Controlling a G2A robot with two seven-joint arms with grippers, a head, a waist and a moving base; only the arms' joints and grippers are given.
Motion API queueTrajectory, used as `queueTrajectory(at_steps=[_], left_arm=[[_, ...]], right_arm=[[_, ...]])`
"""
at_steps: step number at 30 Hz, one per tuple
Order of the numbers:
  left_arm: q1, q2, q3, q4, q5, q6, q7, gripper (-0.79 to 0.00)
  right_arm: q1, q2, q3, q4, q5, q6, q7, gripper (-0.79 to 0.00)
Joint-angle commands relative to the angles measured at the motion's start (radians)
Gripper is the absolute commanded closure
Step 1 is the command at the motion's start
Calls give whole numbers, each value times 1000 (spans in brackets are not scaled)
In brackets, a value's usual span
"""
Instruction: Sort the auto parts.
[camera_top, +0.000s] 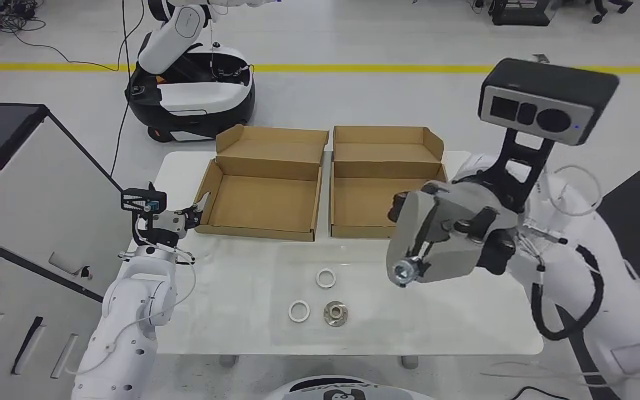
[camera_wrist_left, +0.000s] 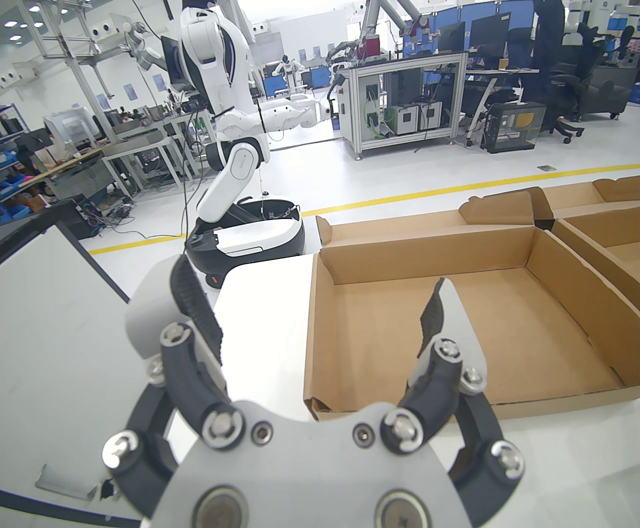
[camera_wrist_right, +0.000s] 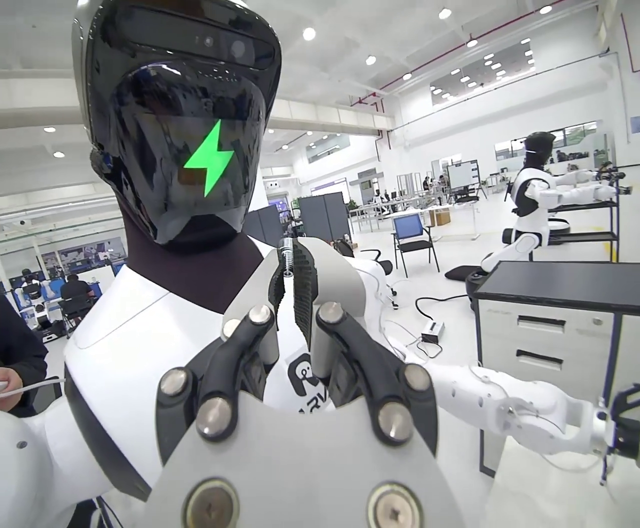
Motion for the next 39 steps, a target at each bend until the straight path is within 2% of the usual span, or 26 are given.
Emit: queueTrajectory(at_steps=[1, 12, 20, 30, 39], left_arm=[[0, 0, 0, 0, 0, 0, 0, -785], [0, 0, 0, 0, 0, 0, 0, -785], [0, 0, 0, 0, 0, 0, 0, -785], [0, 0, 0, 0, 0, 0, 0, -785], [0, 0, 0, 0, 0, 0, 0, -785]], right_arm=[[-7, -5, 1, -5, 11, -5, -15, 0], [-32, -45, 0, -16, 63, -52, -58, 0], [-38, -62, 17, -4, 15, -3, -39, 0], [-33, -77, 33, 13, -52, 91, 46, 0], [-43, -95, 42, 23, -10, 99, 62, 0]])
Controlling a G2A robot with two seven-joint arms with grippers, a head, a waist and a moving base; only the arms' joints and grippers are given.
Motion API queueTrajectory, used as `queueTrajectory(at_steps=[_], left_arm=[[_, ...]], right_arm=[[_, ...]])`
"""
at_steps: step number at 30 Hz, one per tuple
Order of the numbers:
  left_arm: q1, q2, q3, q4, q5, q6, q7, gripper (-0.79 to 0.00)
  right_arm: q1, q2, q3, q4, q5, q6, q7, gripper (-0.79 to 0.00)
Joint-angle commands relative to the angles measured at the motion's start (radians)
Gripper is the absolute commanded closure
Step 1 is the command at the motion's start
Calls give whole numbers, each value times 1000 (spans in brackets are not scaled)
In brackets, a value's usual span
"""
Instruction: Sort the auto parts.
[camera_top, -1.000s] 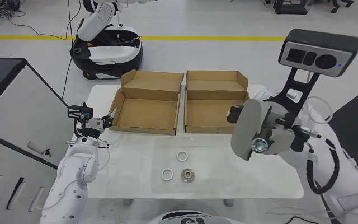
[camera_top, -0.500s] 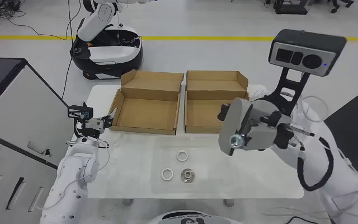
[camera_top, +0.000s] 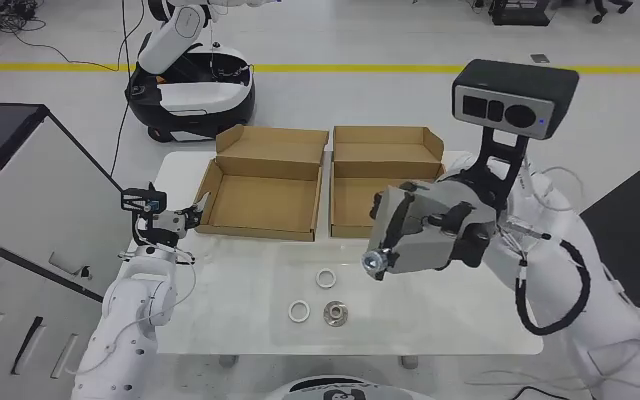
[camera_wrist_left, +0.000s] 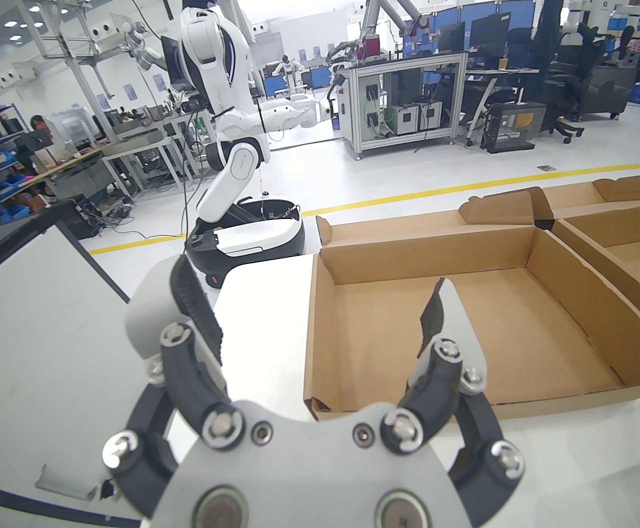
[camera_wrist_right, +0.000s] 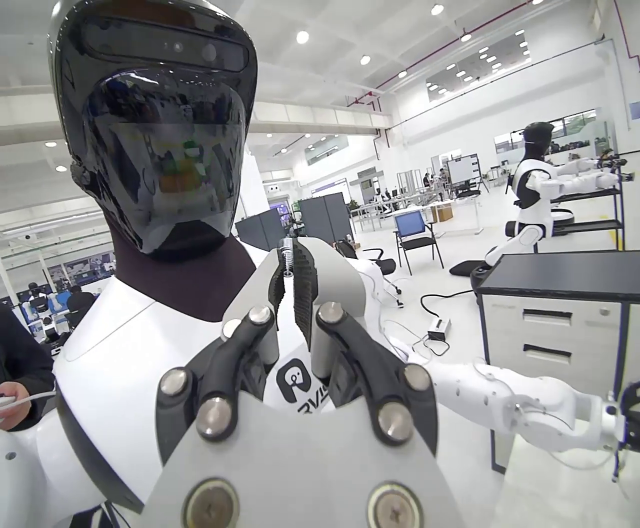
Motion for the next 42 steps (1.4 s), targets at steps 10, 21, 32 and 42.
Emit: queueTrajectory(at_steps=[10, 21, 32, 42], left_arm=[[0, 0, 0, 0, 0, 0, 0, -785], [0, 0, 0, 0, 0, 0, 0, -785], [0, 0, 0, 0, 0, 0, 0, -785], [0, 0, 0, 0, 0, 0, 0, -785]], right_arm=[[-19, -32, -6, 19, 92, -39, -32, 0], [-46, -58, 0, 27, 93, -36, -46, 0], [-56, -73, 3, 22, 89, -46, -60, 0], [-56, -73, 3, 22, 89, -46, -60, 0]])
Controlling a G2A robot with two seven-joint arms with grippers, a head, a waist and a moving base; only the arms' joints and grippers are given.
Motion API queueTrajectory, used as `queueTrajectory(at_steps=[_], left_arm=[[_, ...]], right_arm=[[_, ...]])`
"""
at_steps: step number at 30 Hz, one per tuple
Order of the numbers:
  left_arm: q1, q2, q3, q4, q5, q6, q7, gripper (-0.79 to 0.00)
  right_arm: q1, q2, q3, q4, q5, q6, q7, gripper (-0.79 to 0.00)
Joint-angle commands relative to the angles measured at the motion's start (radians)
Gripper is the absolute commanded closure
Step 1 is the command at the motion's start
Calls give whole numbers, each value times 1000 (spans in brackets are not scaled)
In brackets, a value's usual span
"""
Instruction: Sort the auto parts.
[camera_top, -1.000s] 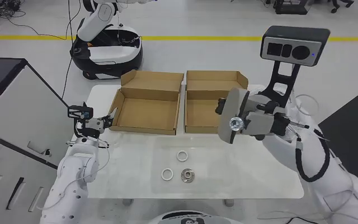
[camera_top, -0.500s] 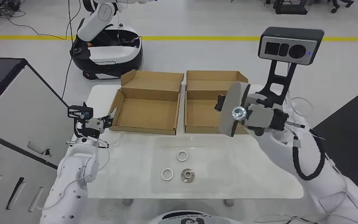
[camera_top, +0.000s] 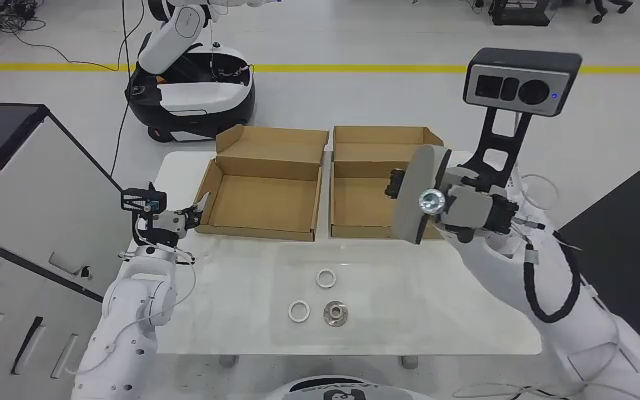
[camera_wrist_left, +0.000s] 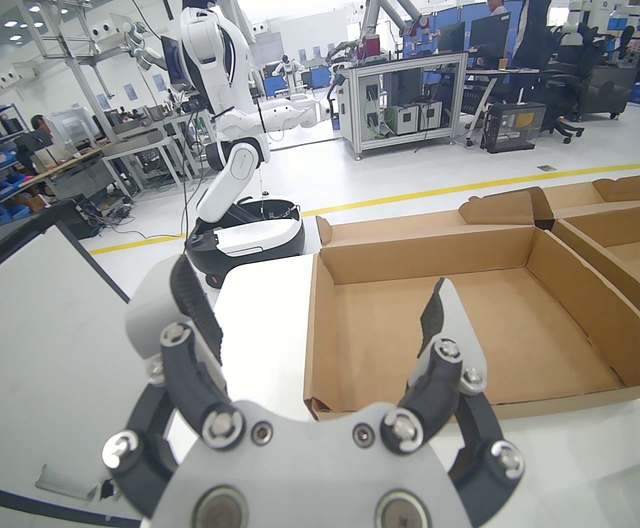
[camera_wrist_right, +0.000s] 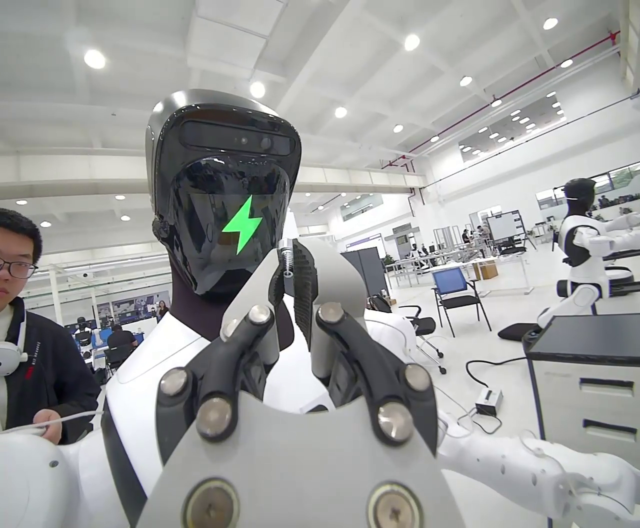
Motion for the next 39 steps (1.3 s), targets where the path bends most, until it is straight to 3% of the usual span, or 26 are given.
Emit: queueTrajectory(at_steps=[1, 17, 22, 28, 34, 39], left_arm=[[0, 0, 0, 0, 0, 0, 0, -785], [0, 0, 0, 0, 0, 0, 0, -785], [0, 0, 0, 0, 0, 0, 0, -785], [0, 0, 0, 0, 0, 0, 0, -785], [0, 0, 0, 0, 0, 0, 0, -785], [0, 0, 0, 0, 0, 0, 0, -785]], right_arm=[[0, 0, 0, 0, 0, 0, 0, 0], [-2, 0, 5, 1, -15, 13, -4, 0], [-47, 14, 95, 20, -140, 170, -47, 0], [-122, 48, 259, 21, -327, 407, -2, 0], [-158, 84, 426, 3, -563, 625, 124, 0], [-125, 108, 499, 4, -749, 733, 264, 0]])
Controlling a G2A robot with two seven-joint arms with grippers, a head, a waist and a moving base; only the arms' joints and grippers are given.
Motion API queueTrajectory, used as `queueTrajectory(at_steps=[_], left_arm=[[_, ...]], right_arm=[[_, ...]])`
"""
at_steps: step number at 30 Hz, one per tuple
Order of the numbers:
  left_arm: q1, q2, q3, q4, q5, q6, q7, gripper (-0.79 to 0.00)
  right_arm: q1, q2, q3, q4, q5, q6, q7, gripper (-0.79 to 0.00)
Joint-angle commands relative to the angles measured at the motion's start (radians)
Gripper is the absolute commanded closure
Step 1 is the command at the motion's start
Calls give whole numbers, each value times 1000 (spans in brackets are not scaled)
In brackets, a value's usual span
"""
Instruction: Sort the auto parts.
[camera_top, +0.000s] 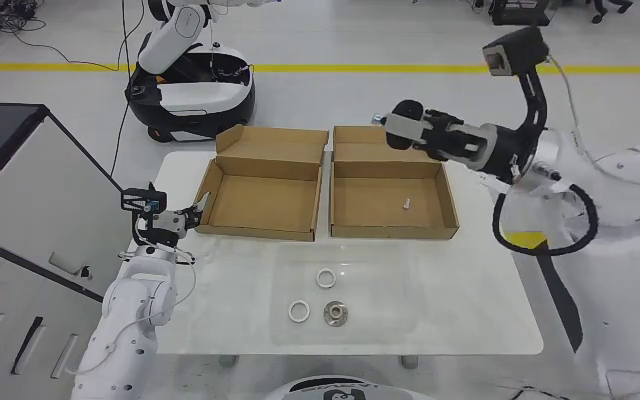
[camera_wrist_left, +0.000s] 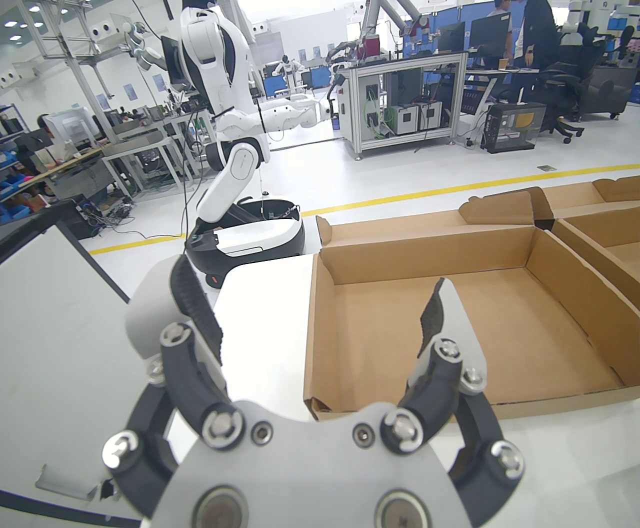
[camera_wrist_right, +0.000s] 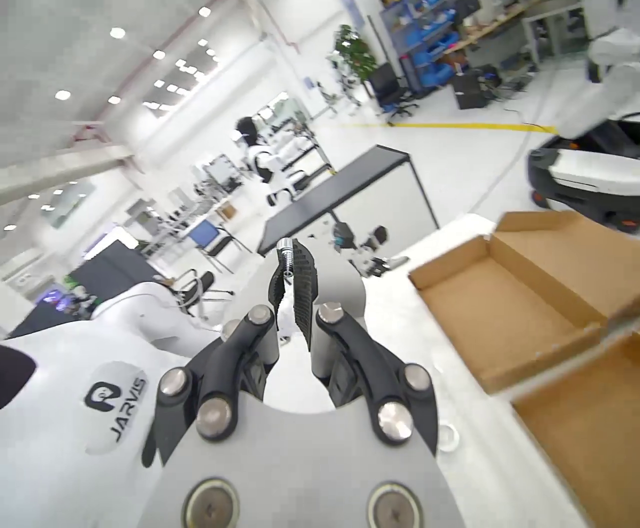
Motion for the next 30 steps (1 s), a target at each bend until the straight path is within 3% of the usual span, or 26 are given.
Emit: queueTrajectory(at_steps=[1, 10, 20, 30], left_arm=[[0, 0, 0, 0, 0, 0, 0, -785], [0, 0, 0, 0, 0, 0, 0, -785], [0, 0, 0, 0, 0, 0, 0, -785], [0, 0, 0, 0, 0, 0, 0, -785]], right_arm=[[23, 7, 12, 14, -66, 36, 54, 0], [227, 25, -90, 131, -359, 71, 253, 0], [462, 4, -355, 339, -576, -94, 377, 0], [566, -32, -559, 487, -673, -221, 432, 0]])
